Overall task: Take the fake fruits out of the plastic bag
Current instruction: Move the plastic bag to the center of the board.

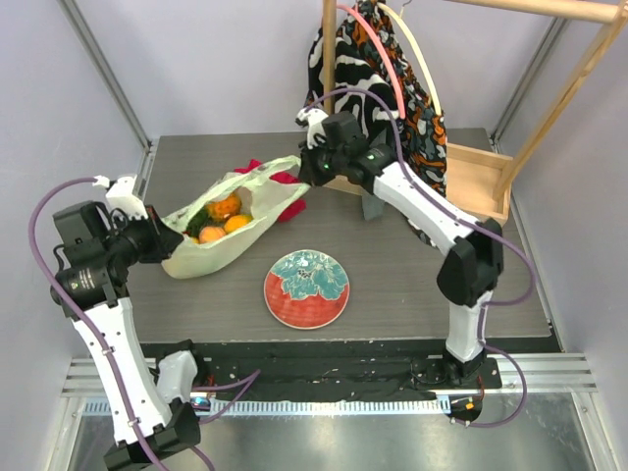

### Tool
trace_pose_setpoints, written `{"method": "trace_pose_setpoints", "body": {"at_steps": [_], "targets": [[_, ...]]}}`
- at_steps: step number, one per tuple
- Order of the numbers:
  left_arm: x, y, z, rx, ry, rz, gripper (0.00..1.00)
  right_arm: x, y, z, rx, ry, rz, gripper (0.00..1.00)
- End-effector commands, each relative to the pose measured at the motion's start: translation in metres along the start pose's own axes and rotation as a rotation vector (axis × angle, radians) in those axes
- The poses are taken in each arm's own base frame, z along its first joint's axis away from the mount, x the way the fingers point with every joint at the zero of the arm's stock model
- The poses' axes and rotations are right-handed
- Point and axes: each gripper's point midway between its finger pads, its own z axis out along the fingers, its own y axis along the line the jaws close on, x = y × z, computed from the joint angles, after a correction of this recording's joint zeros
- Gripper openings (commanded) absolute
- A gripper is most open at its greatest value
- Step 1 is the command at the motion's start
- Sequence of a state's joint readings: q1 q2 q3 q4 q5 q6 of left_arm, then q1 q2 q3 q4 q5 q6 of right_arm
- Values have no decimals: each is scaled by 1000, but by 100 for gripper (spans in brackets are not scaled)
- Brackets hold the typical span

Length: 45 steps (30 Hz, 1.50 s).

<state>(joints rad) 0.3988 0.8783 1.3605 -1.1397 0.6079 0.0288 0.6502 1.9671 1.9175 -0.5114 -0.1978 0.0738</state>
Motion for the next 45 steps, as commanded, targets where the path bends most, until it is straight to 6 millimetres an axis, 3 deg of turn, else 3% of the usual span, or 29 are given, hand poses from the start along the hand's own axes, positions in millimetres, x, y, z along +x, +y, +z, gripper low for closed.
{"method": "trace_pose_setpoints", "body": {"at_steps": [1,2,4,7,10,11,14,15,17,18,21,22,24,26,30,31,32,33,35,36,38,41,45], "targets": [[15,-18,11,142,35,-54,0,-17,36,-66,-53,-48,-99,23],[22,-20,10,151,65,-66,0,-18,37,-72,-53,-52,-101,42],[29,-18,11,142,97,-68,0,-36,44,-84,-45,-118,-147,56],[38,-19,12,145,131,-88,0,-81,73,-112,-112,-266,-244,64],[40,-20,13,140,115,-93,0,-98,114,-121,-227,-323,-363,65],[41,-22,12,137,108,-124,0,-91,139,-118,-286,-316,-415,65],[51,-14,11,72,124,-160,0,-68,156,-88,-312,-268,-523,57],[54,-11,10,41,129,-167,0,-60,164,-70,-329,-264,-529,54],[58,-15,5,40,143,-194,0,-39,166,-41,-343,-218,-504,49],[58,-17,2,41,142,-201,0,-20,170,-16,-357,-173,-497,47],[64,-21,-4,28,152,-240,0,0,173,20,-321,-117,-488,43],[68,-18,-6,-1,167,-262,0,14,171,41,-300,-82,-486,43],[73,-21,-8,-11,178,-310,0,23,167,55,-256,-56,-478,42],[78,-26,-10,9,191,-333,0,44,170,62,-273,-5,-465,41],[75,-20,-12,-42,149,-360,0,112,181,61,-393,169,-447,40],[74,-16,-11,-64,155,-374,0,134,184,58,-457,224,-399,39],[75,-6,-11,-115,160,-397,0,139,180,55,-472,241,-351,38],[78,-6,-14,-129,179,-415,0,162,178,52,-487,304,-288,38],[81,-6,-17,-136,214,-418,0,174,188,35,-565,342,-254,37],[86,-13,-23,-120,253,-425,0,189,189,31,-563,387,-204,36],[85,-19,-30,-94,290,-382,0,189,194,31,-523,355,-231,36],[101,-37,-35,-4,391,-365,0,159,194,36,-443,249,-301,44],[110,-28,-30,-45,373,-349,0,110,201,62,-349,117,-295,57]]}}
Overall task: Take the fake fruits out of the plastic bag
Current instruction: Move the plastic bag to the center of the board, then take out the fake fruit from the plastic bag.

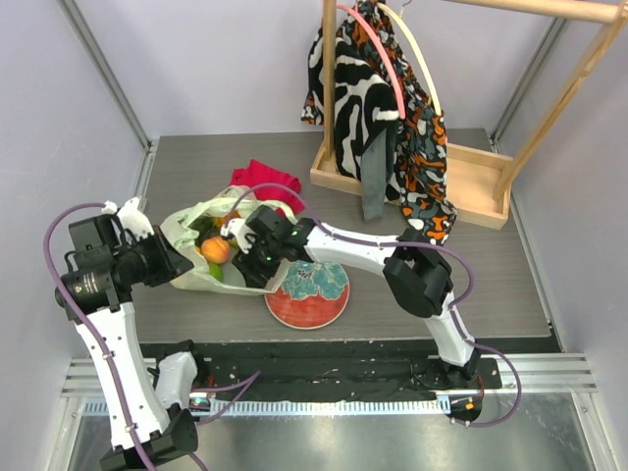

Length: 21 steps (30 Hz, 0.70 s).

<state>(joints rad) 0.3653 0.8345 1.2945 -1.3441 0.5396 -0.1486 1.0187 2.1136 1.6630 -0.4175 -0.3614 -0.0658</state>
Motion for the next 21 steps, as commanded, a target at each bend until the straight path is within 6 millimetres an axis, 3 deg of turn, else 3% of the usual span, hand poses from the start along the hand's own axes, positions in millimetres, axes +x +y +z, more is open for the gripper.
{"method": "trace_pose_setpoints", "body": {"at_steps": [1,4,8,13,14,15,17,21], "targets": [[55,7,-8,-55,169,-70,0,-96,-8,-20,132,-243,-28,60],[51,13,-1,-69,164,-67,0,-107,-24,-11,244,-265,-36,64],[50,5,-2,-27,145,-27,0,-117,-51,-20,401,-279,-118,70],[59,-8,-8,44,143,5,0,-110,-77,-28,461,-166,-331,70],[58,-9,-7,52,142,8,0,-103,-84,-20,465,-125,-360,70],[59,-9,-7,55,141,10,0,-112,-89,-25,484,-117,-425,70],[59,-9,-6,64,142,13,0,-100,-100,-19,483,-51,-470,69],[60,-11,-6,72,141,17,0,-103,-108,-11,471,-16,-572,72]]}}
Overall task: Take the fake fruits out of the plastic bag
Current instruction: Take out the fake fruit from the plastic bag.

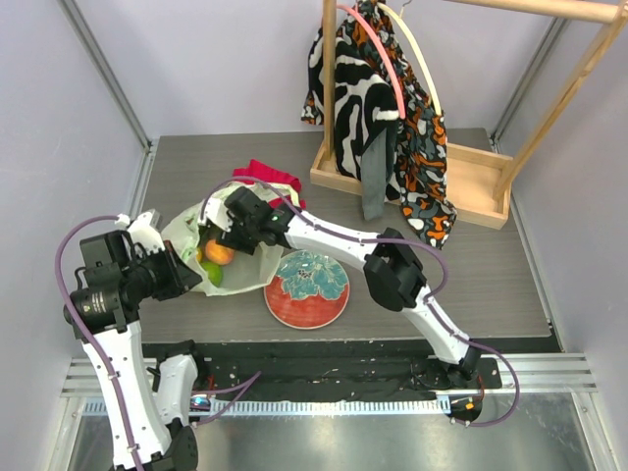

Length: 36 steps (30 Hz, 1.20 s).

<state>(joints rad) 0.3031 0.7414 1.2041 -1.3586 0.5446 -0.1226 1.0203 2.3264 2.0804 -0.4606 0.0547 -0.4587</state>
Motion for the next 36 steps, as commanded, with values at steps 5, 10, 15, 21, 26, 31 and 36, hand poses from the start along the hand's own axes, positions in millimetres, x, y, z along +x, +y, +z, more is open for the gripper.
{"method": "trace_pose_setpoints", "body": {"at_steps": [5,10,15,21,26,31,36], "targets": [[27,-9,-6,41,101,-45,0,4,-13,14,-13,61,-199,80],[27,-10,-6,49,101,-42,0,20,0,33,-64,89,-240,83],[27,-9,-4,46,102,-46,0,28,4,41,-75,106,-290,66],[25,-7,1,54,97,-43,0,-24,-11,10,-63,-38,-223,33],[12,-2,13,60,64,-33,0,-67,-2,-40,-176,-208,-82,24],[-9,1,24,66,10,-43,0,-97,1,-104,-233,-337,-7,24],[-23,2,28,64,-19,-65,0,-110,21,-153,-405,-415,118,24]]}}
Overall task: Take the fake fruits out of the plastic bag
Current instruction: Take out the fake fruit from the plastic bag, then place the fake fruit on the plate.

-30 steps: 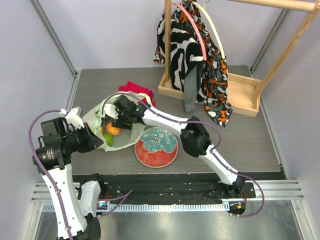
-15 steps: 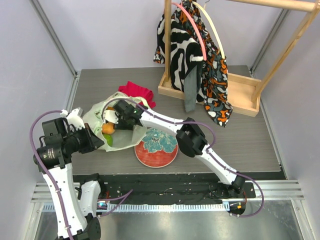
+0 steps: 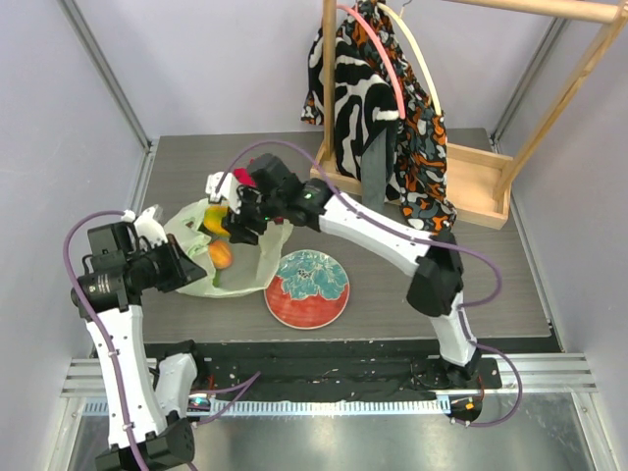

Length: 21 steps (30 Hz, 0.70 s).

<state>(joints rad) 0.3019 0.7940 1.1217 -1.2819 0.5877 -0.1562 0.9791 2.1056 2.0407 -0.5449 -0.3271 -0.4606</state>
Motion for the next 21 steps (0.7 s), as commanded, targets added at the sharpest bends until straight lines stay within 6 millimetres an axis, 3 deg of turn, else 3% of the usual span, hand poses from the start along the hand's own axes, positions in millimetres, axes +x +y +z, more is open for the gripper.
{"method": "trace_pose_setpoints", "body": {"at_steps": [1,4,6,9,12,17,20,21], "targets": [[-25,-4,3,20,-76,-1,0,-66,28,-60,-124,-204,109,24],[-32,-2,4,6,-102,-8,0,-51,41,-82,-125,-153,160,24],[-38,0,4,-11,-124,-20,0,-33,53,-109,-110,-111,157,24],[-53,-6,6,25,-158,-8,0,9,71,-142,-80,-7,134,23],[-73,-11,9,53,-190,-17,0,55,73,-165,-27,132,114,23],[-91,-24,1,97,-226,-51,0,143,62,-175,100,430,137,19],[-85,-27,-3,106,-229,-42,0,185,46,-164,142,557,185,18],[-81,-27,-4,103,-224,-37,0,197,37,-151,157,575,186,18]]}}
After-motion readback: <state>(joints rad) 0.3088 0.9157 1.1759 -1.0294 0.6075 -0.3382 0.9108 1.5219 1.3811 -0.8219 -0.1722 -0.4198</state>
